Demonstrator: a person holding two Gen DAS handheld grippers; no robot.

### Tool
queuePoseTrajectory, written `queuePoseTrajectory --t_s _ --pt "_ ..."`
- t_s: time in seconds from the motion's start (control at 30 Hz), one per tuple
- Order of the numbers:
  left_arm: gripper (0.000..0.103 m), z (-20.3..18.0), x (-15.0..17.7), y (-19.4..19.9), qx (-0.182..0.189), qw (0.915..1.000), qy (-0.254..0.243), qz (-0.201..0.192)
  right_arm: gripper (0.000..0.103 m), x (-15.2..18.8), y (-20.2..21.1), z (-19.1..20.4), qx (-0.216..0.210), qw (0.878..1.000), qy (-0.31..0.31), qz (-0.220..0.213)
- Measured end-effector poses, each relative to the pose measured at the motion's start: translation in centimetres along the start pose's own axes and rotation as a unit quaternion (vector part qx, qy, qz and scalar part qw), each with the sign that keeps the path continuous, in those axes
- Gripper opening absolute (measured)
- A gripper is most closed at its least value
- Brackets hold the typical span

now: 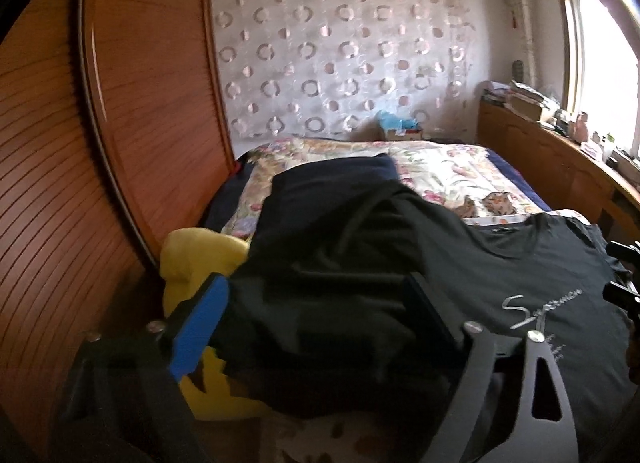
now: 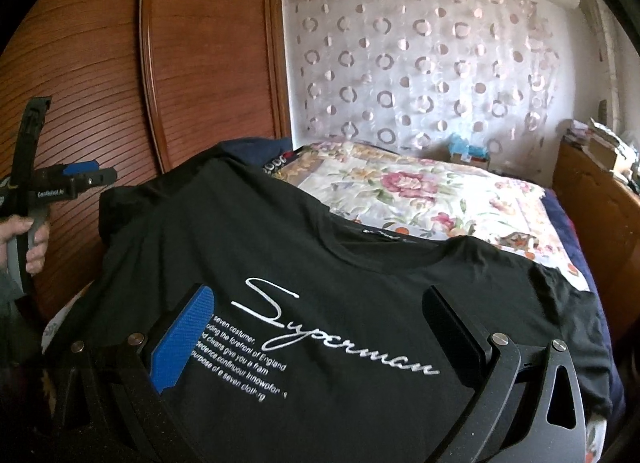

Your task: Fold small clothes

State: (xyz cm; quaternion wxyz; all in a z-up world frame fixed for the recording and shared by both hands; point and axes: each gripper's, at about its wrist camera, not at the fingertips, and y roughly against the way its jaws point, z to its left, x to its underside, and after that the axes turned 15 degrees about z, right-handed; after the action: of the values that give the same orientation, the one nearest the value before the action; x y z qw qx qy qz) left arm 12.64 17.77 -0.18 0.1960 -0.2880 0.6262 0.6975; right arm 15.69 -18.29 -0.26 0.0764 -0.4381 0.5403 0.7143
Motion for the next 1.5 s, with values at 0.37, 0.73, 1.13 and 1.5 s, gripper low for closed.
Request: queuePoseTrajectory --t_s 0.37,0.73,1.13,1.5 --pt "0.056 3.3 -0.5 -4.4 0.009 0.9965 0.057 0.060 0.103 -4.8 -4.4 -1.4 -0.029 0.999 0.006 0.041" --pt "0.015 3.7 1.2 -4.6 0.018 0.9954 0.063 0.070 0.103 -5.7 -6.5 -1.6 -0.048 0.997 0.013 0.057" --pt "0.008 1.3 -2.5 1.4 0.020 0.9991 0.024 -0.027 0.103 -5.3 -6.3 -2.1 -0.042 0.998 0.004 0.044" --pt "0.008 -7.8 -7.4 2.3 0.098 0.9909 -0.078 -0.049 0.103 -4.0 -5.2 -2.3 -0.026 0.999 -0.021 0.024"
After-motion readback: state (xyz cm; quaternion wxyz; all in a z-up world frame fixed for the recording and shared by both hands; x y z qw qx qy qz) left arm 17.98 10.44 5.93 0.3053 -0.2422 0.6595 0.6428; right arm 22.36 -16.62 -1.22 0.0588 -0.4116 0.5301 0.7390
